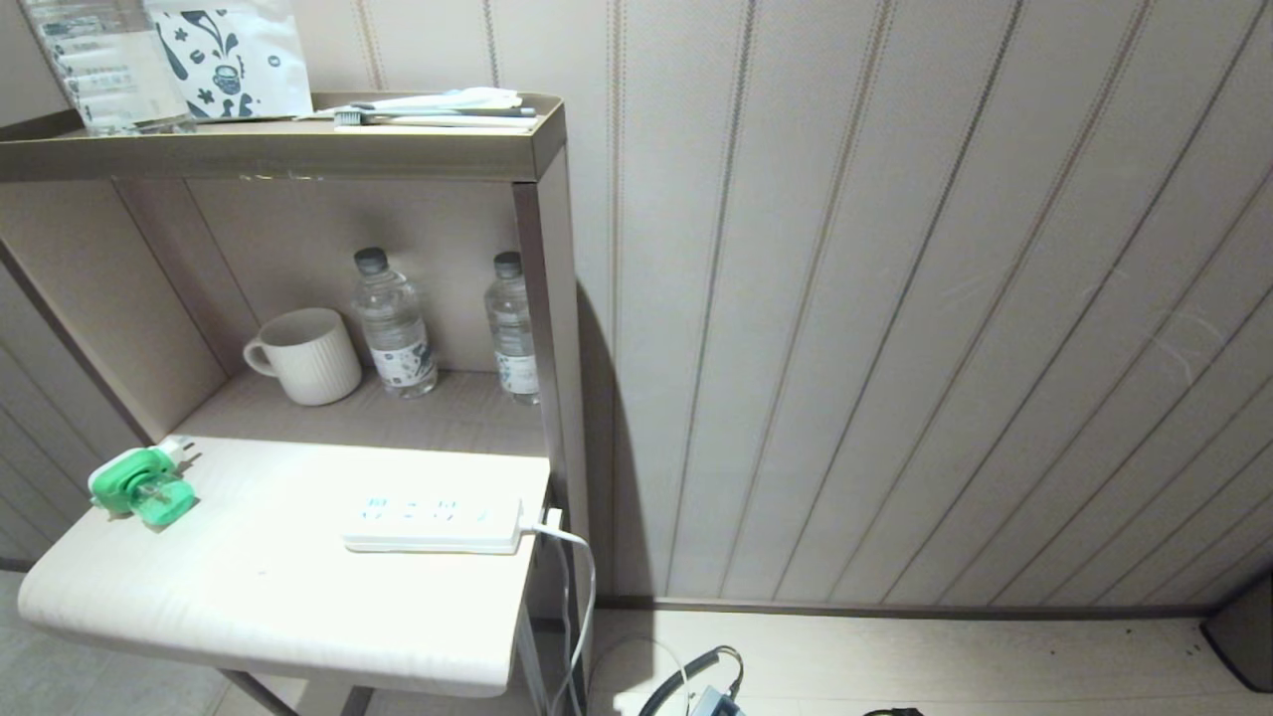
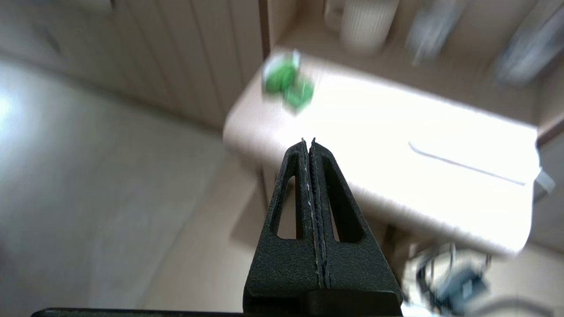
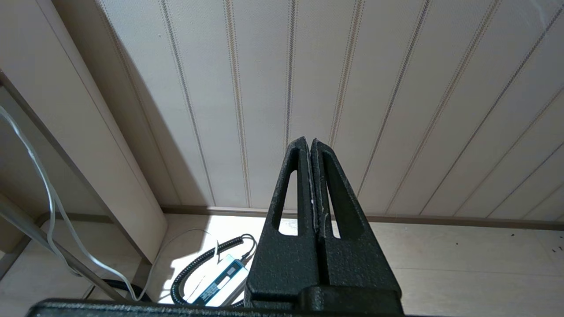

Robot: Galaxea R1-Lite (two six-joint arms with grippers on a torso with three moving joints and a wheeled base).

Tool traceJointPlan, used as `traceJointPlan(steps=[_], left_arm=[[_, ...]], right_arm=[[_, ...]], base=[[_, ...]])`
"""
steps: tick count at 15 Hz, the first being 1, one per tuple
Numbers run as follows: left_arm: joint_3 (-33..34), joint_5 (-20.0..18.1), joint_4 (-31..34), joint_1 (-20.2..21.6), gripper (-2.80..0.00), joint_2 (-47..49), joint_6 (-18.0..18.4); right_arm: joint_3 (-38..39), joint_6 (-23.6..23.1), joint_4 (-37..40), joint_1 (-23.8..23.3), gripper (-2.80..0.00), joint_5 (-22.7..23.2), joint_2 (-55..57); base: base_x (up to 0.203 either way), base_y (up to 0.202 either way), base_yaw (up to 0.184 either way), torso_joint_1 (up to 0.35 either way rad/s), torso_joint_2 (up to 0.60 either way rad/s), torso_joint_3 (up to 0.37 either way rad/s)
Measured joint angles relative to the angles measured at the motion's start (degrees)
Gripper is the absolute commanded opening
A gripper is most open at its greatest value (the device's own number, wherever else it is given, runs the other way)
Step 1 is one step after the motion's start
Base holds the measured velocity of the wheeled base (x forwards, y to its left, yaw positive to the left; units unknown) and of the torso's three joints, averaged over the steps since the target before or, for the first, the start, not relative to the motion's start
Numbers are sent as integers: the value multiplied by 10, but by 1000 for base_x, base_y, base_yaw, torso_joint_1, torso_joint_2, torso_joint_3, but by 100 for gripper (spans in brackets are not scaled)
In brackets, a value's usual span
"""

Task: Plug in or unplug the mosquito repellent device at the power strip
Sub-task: Pick up the mosquito repellent liquid

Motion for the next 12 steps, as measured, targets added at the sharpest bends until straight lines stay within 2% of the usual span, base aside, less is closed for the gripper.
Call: traceJointPlan(steps=[2,4,6,9,12], left_arm=[[-12,6,56,1,-280,68,-39],[-15,11,79,5,-280,135,-79],[-10,5,80,32,-280,200,-95],[17,-46,44,131,-280,280,-83],[49,-138,22,229,-280,319,-25]], right_arm=[[0,0,0,0,-280,0,0],[0,0,0,0,-280,0,0],[0,0,0,0,-280,0,0],[0,0,0,1,-280,0,0],[0,-1,0,1,-280,0,0]], base=[[0,0,0,0,0,0],[0,0,0,0,0,0],[0,0,0,0,0,0],[0,0,0,0,0,0],[0,0,0,0,0,0]])
